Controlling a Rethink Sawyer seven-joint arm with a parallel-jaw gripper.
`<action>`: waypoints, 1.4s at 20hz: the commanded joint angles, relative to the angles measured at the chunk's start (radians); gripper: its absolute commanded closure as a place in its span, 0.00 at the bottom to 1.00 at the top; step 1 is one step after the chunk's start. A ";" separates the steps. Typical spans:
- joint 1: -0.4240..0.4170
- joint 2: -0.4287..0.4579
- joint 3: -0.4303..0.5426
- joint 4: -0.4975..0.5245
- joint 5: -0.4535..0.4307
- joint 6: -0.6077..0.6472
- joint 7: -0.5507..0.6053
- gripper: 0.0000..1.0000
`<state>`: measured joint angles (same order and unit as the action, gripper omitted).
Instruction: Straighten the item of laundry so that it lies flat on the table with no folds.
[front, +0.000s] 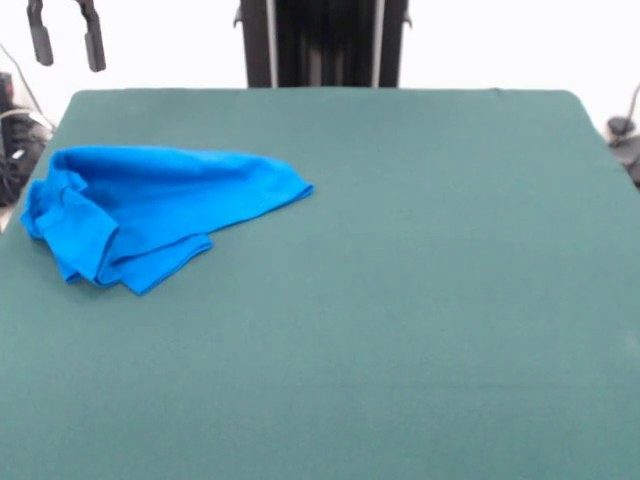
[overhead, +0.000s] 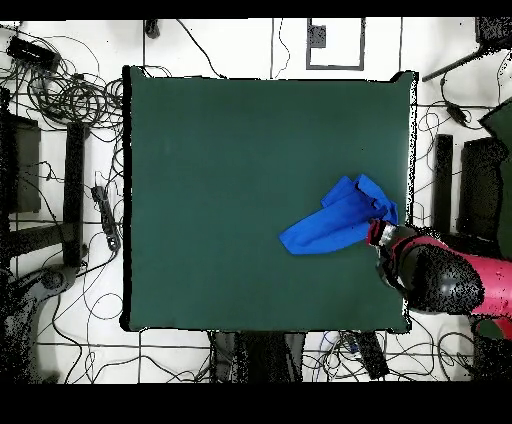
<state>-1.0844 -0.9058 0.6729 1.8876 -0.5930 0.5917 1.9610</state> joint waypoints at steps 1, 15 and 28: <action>-0.138 -0.004 0.206 0.080 0.012 0.179 -0.533 0.00; -0.055 -0.077 0.197 0.013 0.020 0.331 -0.424 0.00; 0.010 0.169 0.138 -0.036 -0.169 0.145 -0.325 0.00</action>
<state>-1.1551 -0.8898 0.7939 1.8725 -0.6676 0.7770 1.8611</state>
